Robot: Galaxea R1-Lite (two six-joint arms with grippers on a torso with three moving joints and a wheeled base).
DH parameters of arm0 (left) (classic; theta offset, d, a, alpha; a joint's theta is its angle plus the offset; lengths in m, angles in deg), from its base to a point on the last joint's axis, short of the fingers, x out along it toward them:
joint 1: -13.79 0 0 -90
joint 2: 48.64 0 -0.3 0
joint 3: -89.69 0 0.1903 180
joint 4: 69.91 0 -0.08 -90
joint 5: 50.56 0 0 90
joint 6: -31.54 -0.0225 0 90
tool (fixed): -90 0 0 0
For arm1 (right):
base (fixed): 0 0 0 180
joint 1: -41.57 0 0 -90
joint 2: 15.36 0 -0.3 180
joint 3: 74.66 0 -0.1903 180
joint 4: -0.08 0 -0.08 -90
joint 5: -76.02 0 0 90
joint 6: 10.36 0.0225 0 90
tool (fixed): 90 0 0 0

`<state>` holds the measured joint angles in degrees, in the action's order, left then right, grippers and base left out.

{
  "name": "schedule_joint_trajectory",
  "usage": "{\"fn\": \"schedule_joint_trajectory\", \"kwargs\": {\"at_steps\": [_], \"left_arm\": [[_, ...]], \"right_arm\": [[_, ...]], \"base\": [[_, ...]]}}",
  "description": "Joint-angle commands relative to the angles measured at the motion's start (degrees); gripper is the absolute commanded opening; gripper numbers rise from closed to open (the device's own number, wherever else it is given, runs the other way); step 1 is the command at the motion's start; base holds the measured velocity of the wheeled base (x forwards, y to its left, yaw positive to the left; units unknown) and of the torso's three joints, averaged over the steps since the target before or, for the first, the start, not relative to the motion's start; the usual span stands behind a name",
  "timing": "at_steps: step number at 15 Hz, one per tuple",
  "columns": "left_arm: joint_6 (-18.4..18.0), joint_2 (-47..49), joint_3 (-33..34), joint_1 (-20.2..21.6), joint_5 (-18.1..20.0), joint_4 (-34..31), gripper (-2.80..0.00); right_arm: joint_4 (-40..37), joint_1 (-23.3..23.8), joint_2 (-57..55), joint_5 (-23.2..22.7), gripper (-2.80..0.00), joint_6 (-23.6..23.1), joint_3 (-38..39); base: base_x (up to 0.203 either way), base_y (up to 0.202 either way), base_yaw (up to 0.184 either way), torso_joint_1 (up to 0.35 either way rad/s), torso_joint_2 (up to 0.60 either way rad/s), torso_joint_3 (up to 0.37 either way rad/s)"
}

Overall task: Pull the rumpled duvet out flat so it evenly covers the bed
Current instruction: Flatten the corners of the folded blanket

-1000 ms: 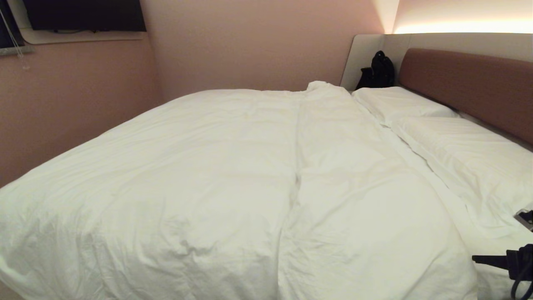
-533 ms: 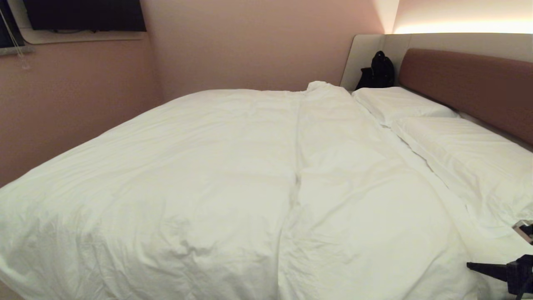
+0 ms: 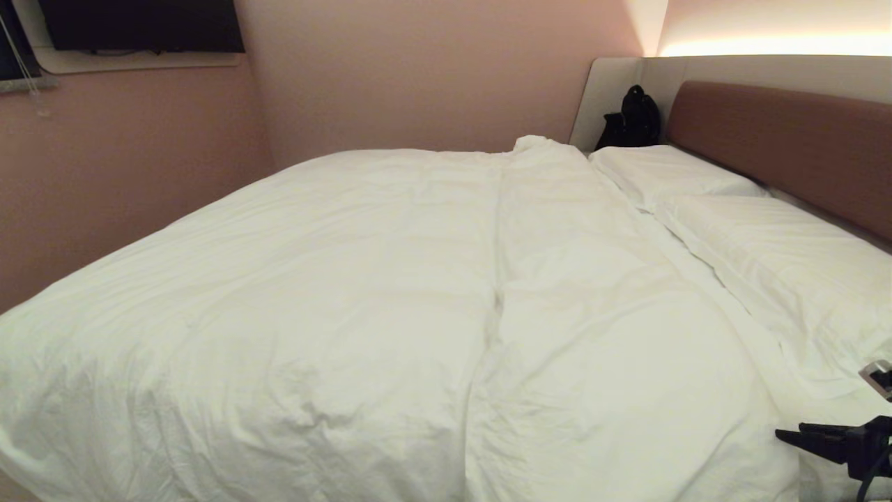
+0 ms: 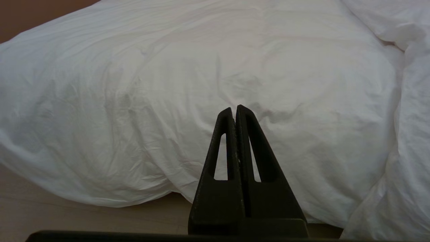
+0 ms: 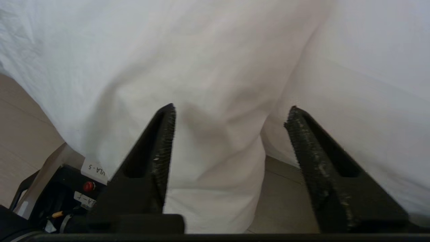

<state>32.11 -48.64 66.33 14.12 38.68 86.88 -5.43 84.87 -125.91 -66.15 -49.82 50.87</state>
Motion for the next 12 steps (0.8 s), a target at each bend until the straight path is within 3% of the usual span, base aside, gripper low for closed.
{"fn": "schedule_joint_trajectory", "kwargs": {"at_steps": [1, 7, 12], "left_arm": [[0.04, 0.00, 0.00, 0.02, -0.02, 0.02, -2.80], [0.04, 0.00, 0.00, 0.02, -0.02, 0.02, -2.80], [0.04, 0.00, 0.00, 0.02, -0.02, 0.02, -2.80]], "right_arm": [[0.16, -0.10, -1.24, -0.29, 0.00, -0.27, -0.61], [0.32, -4.52, -4.69, -0.08, 0.00, -0.53, -2.03], [0.16, -5.16, -8.03, 0.47, 0.00, -0.39, -4.58]], "base": [[0.000, 0.000, 0.000, 0.000, 0.00, 0.000], [0.000, 0.000, 0.000, 0.000, 0.00, 0.000], [0.000, 0.000, 0.000, 0.000, 0.00, 0.000]]}}
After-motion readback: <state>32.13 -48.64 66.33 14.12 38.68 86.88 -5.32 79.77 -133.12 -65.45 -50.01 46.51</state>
